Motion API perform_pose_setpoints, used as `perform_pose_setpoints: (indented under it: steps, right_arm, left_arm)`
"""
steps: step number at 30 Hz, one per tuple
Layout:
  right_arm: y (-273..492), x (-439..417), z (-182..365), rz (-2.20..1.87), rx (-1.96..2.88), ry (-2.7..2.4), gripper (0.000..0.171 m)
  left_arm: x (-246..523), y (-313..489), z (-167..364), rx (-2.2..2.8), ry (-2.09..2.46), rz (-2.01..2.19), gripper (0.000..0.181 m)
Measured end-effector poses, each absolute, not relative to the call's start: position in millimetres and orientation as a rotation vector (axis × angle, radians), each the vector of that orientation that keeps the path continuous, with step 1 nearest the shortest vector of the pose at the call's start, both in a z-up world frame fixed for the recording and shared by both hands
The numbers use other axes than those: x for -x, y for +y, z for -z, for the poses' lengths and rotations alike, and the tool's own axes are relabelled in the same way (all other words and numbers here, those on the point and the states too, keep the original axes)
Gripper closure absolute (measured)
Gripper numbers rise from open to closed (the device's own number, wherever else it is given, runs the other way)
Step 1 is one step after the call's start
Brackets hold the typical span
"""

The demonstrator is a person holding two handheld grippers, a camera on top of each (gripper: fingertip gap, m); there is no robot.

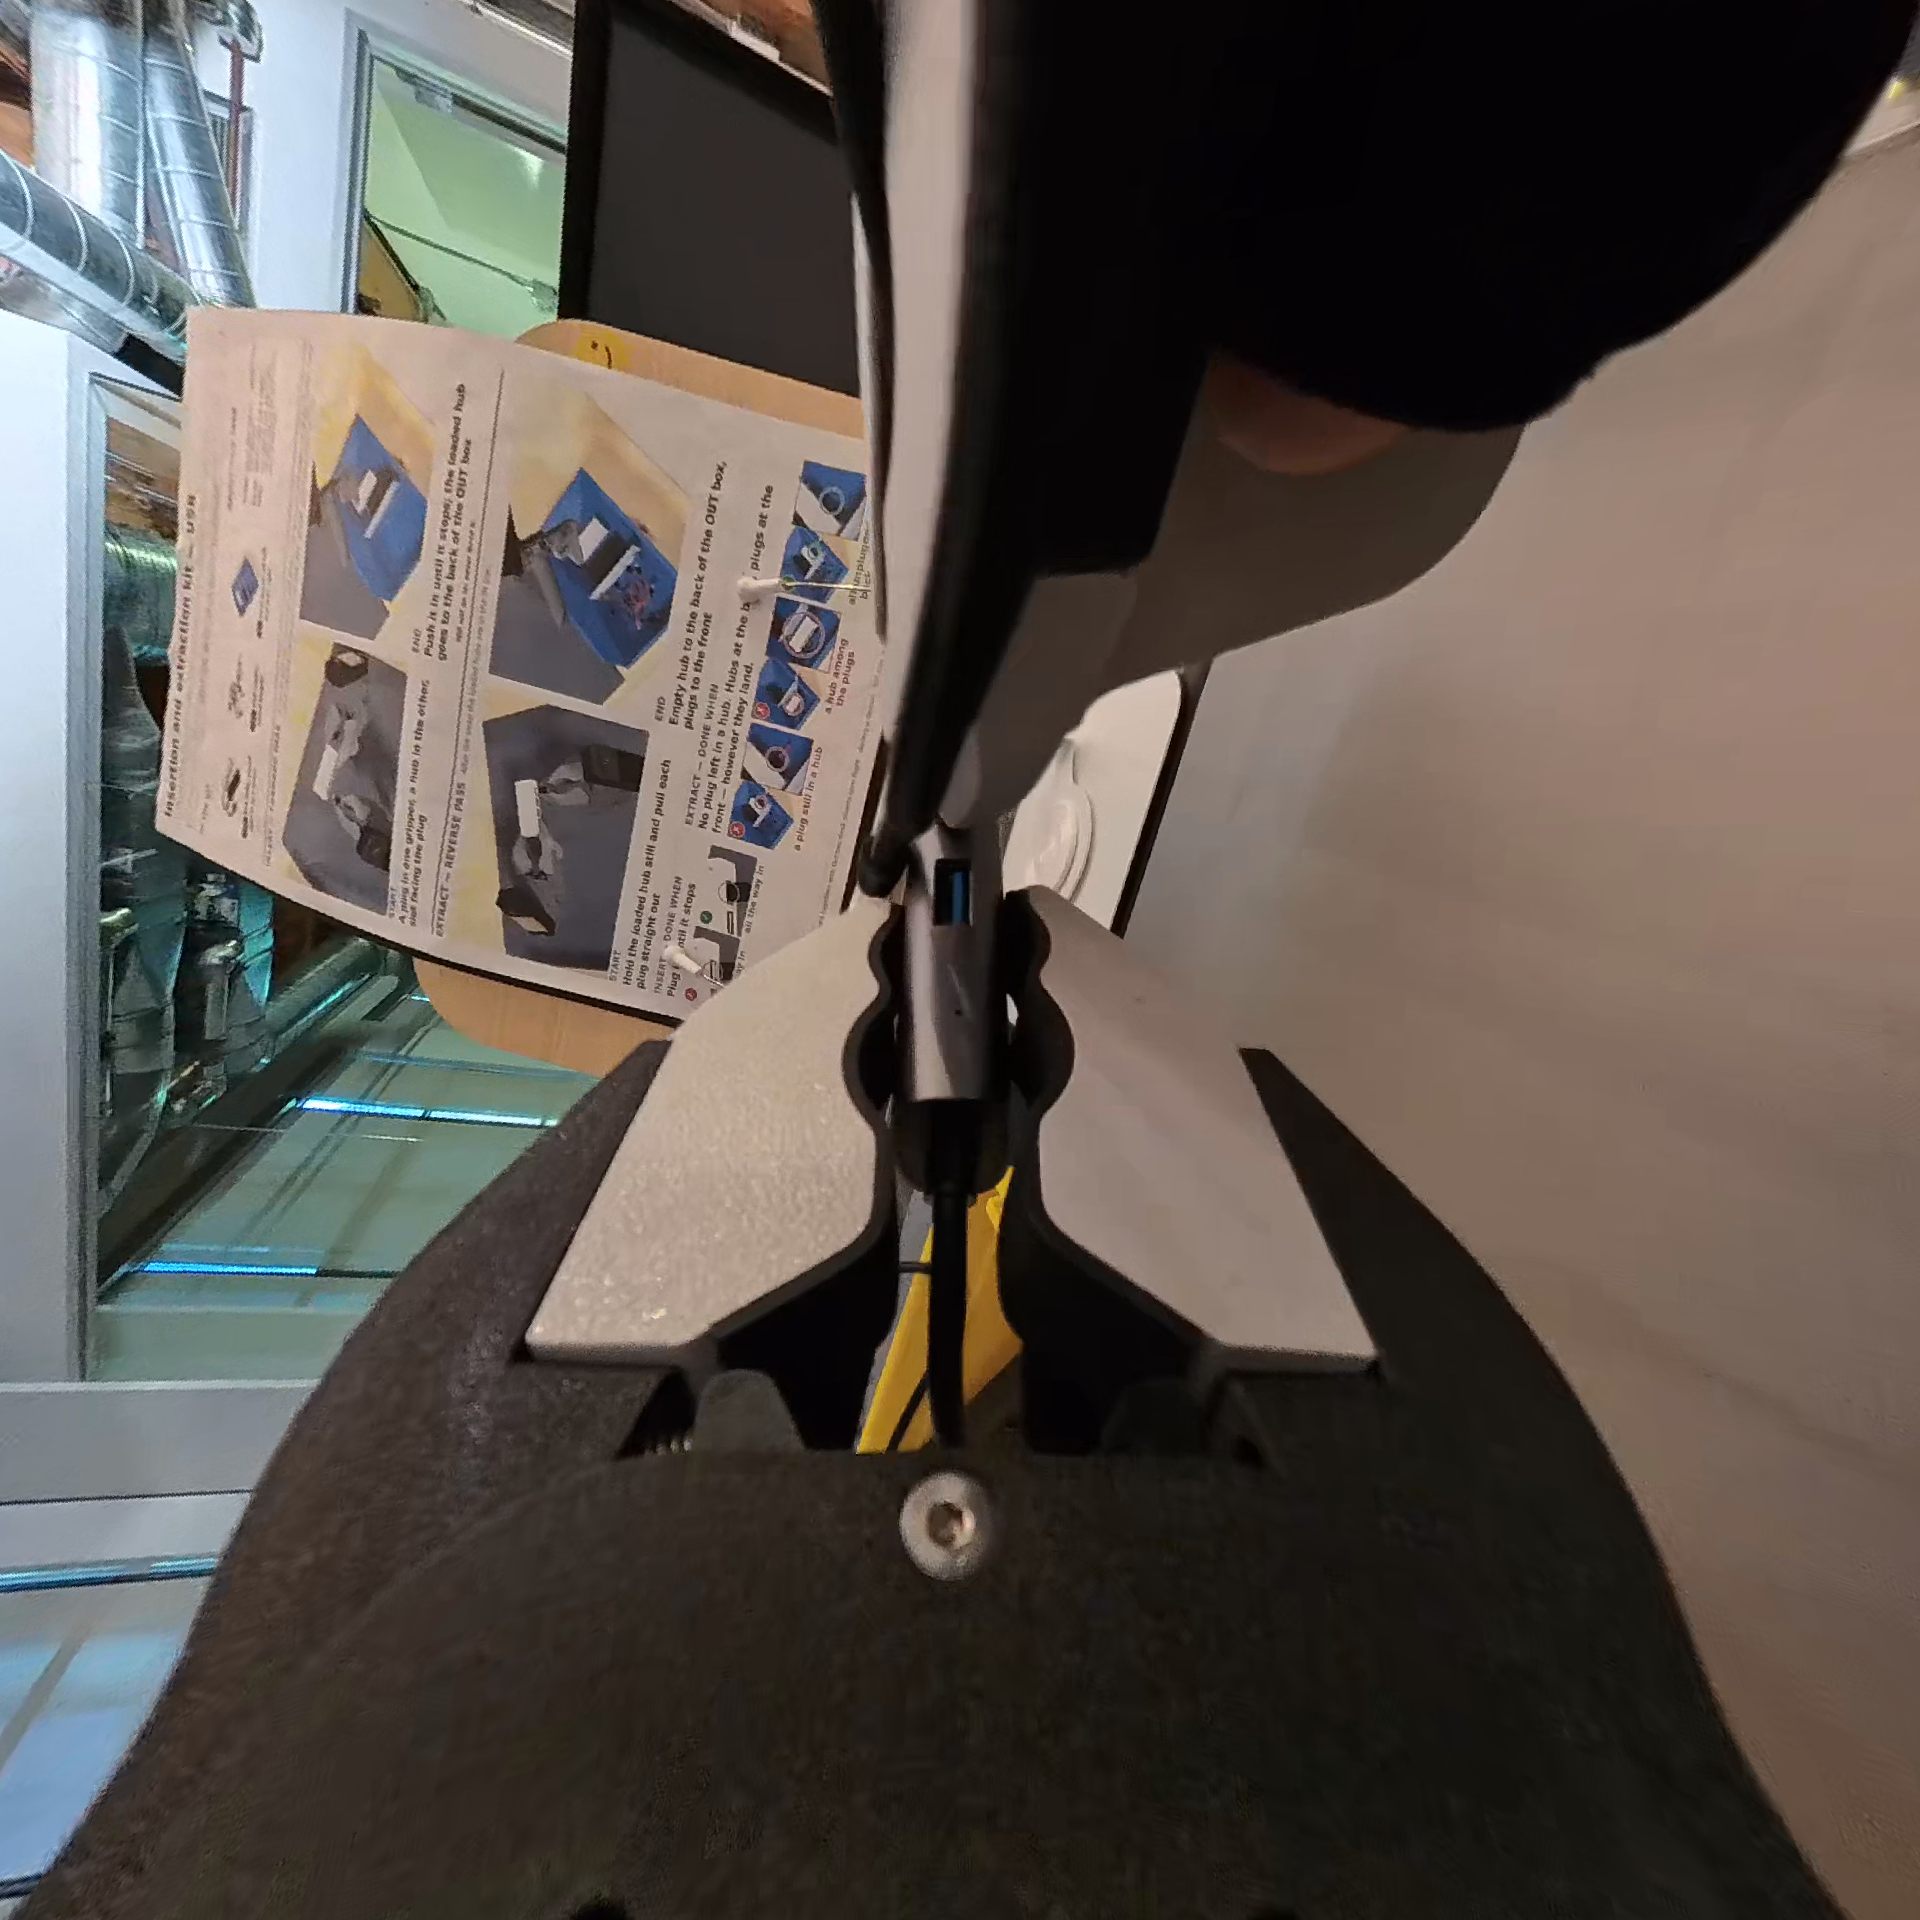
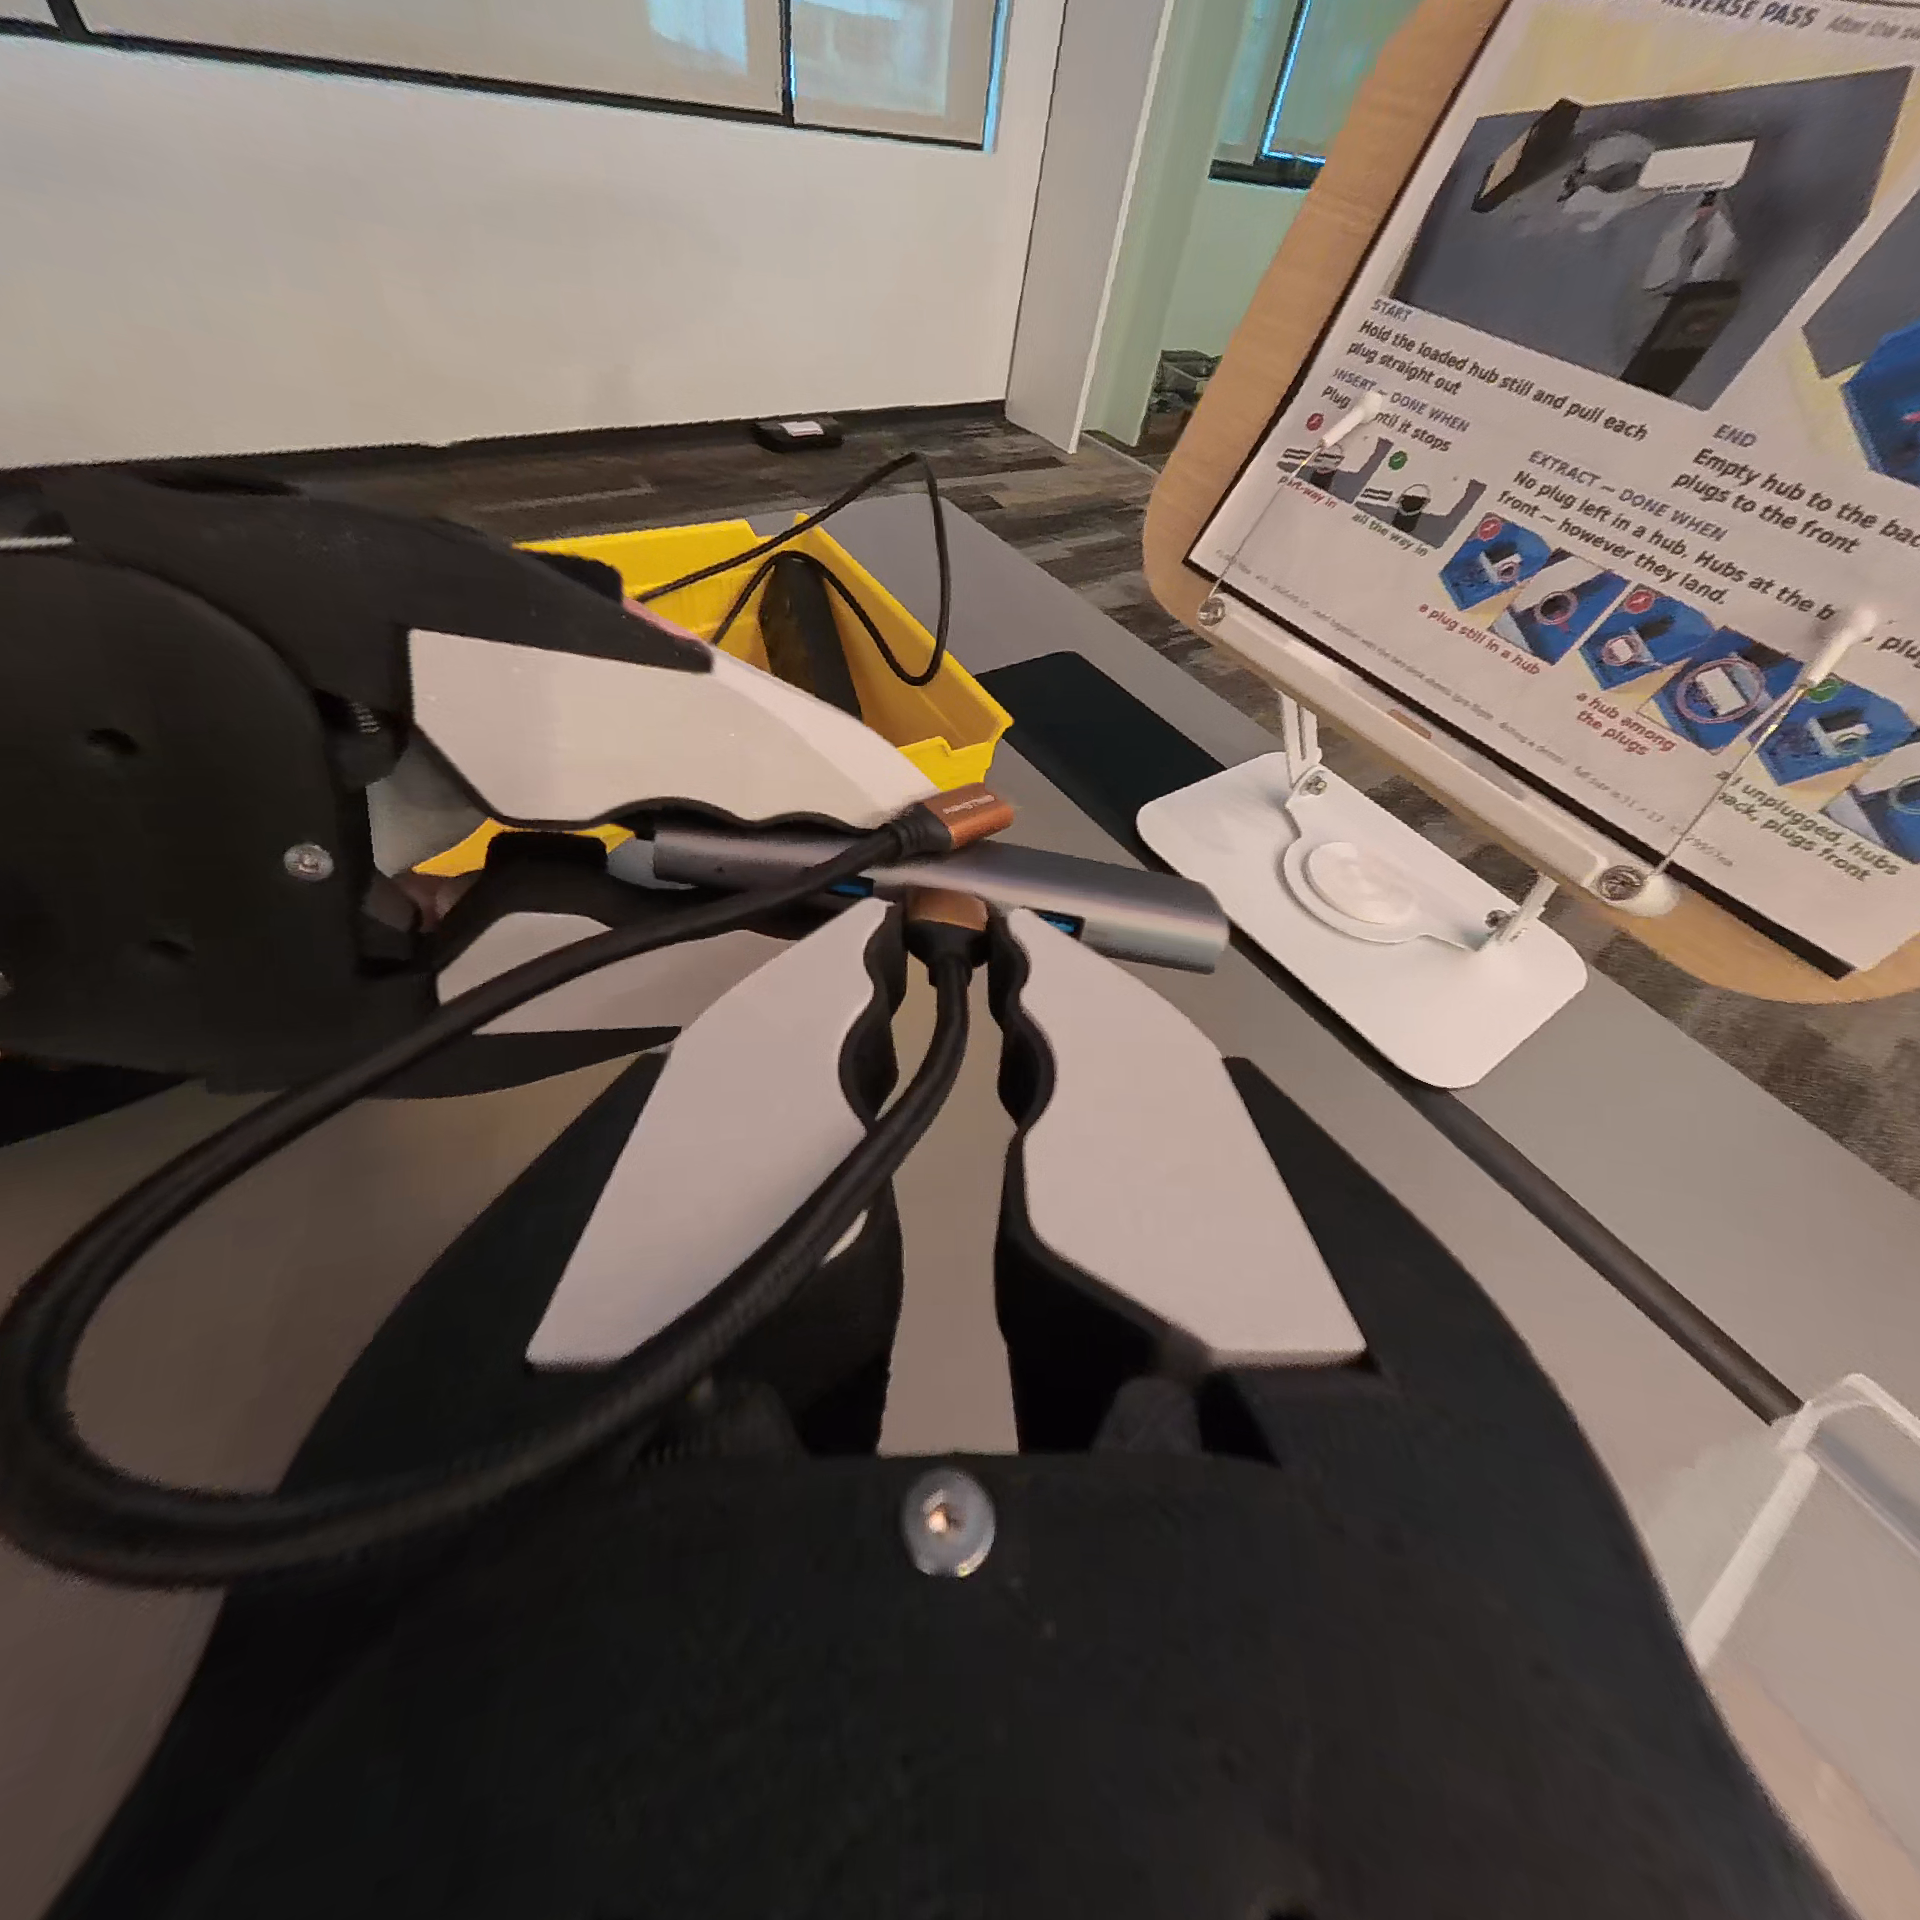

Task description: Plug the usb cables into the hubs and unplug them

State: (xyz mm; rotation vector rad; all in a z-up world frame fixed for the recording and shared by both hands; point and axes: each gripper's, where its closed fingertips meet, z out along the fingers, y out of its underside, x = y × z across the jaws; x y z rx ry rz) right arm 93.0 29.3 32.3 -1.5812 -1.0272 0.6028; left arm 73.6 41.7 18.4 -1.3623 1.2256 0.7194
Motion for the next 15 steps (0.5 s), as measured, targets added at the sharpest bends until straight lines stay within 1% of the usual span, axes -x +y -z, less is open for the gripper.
perform_pose_setpoints:
  steps: [3, 7, 11, 15]
  right_arm:
    - [28.4, -93.2, -33.9, -0.579, 1.573, -1.033, 0.156]
    - [24.9, -94.7, -42.1, -0.700, 1.568, -1.003, 0.156]
    - [22.5, -96.1, -46.5, -0.662, 1.537, -1.033, 0.156]
    - [19.6, -96.6, -49.5, -0.746, 1.544, -1.030, 0.156]
  left_arm:
    - [-74.0, 42.0, -18.2, 1.368, 1.219, -0.692, 0.163]
    - [-77.6, 38.6, -26.7, 1.300, 1.204, -0.648, 0.164]
    - [-81.1, 36.2, -32.9, 1.195, 1.207, -0.661, 0.164]
    - [-84.9, 31.7, -35.9, 1.169, 1.218, -0.604, 0.164]
